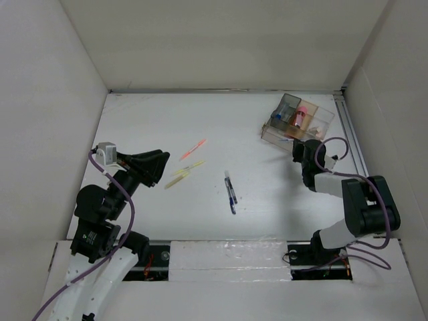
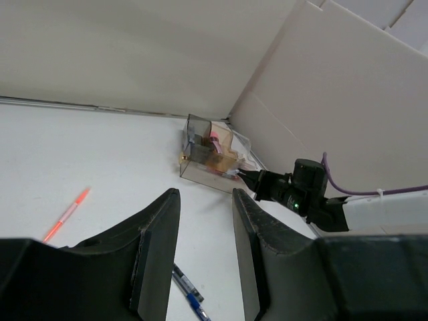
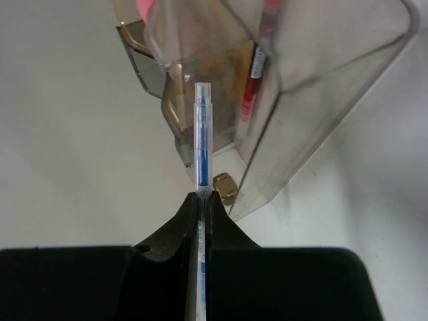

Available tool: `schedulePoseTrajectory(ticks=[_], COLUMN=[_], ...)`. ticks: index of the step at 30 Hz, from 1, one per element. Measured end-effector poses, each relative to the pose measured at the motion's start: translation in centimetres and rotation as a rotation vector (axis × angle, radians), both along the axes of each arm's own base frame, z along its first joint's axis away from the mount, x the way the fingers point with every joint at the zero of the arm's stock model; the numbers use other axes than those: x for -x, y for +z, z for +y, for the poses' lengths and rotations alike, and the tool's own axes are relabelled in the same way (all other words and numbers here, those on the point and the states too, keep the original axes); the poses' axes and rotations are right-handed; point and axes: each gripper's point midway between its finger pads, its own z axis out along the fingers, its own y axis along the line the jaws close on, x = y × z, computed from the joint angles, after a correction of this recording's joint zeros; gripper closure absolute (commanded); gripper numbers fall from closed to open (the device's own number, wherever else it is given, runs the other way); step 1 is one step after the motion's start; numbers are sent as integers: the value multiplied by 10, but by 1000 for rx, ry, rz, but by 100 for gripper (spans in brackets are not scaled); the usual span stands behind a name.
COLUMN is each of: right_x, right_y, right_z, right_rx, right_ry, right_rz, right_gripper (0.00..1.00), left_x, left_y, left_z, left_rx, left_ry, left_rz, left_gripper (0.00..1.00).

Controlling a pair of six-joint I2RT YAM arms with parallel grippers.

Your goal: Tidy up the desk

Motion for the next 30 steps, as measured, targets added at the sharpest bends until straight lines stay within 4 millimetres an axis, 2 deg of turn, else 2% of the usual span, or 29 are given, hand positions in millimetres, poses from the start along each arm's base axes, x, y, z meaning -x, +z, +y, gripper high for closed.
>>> schedulePoseTrajectory(ticks=[5,9,14,18,21,22,24,30], right_x=[5,4,2,1,-1,-2,-5,-13], right_y=[-16,-14,-12,-20,-22,-22,-15,9], right_z=[-6,-15,-23,-30,-30,-30,-29,-23], right_rx=[-82,-121,-167,-188,-198,-201,-207,-223], right_ry=[-13,-38,-52,-66,-65,-63,-55,-13], right_rz=[0,-22,-36,-19,-15,-17,-44,-136], right_gripper=[100,100,92,84,72,65,59,53], left_x=[0,1,1,0,0,0,0,0], left_y=[0,0,0,0,0,0,0,0], left_z=[0,-1,-1,-1,-1,-1,-1,-1], left_rx=[0,0,-1,-1,-1,-1,-1,-2], left_ry=[-3,-5,-5,-5,-5,-5,-5,-6], left_rz=[-1,0,-1,0,0,0,0,1], left_gripper=[67,67,67,67,67,67,67,67])
